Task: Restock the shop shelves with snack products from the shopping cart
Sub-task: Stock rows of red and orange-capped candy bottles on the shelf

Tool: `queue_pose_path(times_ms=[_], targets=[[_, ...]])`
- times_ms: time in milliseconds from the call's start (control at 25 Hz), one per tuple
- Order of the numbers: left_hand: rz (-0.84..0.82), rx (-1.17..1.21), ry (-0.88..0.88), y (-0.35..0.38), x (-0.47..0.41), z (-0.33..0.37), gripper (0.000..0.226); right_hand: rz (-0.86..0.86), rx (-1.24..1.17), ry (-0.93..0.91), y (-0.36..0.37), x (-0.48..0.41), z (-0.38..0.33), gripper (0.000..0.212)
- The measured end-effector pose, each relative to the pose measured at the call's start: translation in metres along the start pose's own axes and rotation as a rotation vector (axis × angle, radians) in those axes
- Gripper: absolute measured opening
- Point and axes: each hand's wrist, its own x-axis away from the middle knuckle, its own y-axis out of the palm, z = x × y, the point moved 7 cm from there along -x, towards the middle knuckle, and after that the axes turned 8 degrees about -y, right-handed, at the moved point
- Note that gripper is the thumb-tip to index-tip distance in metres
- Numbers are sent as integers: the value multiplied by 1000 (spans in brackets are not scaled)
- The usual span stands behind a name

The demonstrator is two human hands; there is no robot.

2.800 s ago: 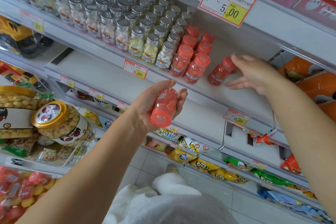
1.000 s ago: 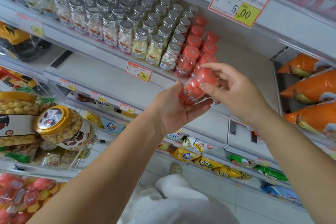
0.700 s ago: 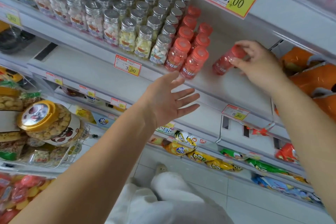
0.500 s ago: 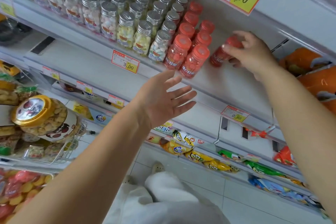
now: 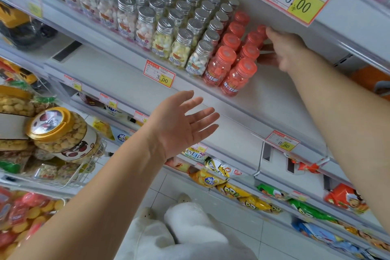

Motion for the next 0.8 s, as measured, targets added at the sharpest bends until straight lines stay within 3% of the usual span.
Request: queue_pose_path(times_ms=[200,400,480,600,680,800], targets=[[11,37,-5,-14,6,-3,35,24,-13,15,15,-3,-6,20],[28,98,9,-25,10,-11,36,109,74,-12,5,-1,-2,37],[54,135,31,-33,16,-15,34,218,240,-159,-5,13,-3,44],[111,205,118,-58,31,-16,29,307,354,-596,2,66,-19,42],[177,269,171,-89,49,-17,27,229,400,-858,29,110,-26,41],[288,344,233,-143,87,-23,27,16,401,-1027,85,184,-28,37]])
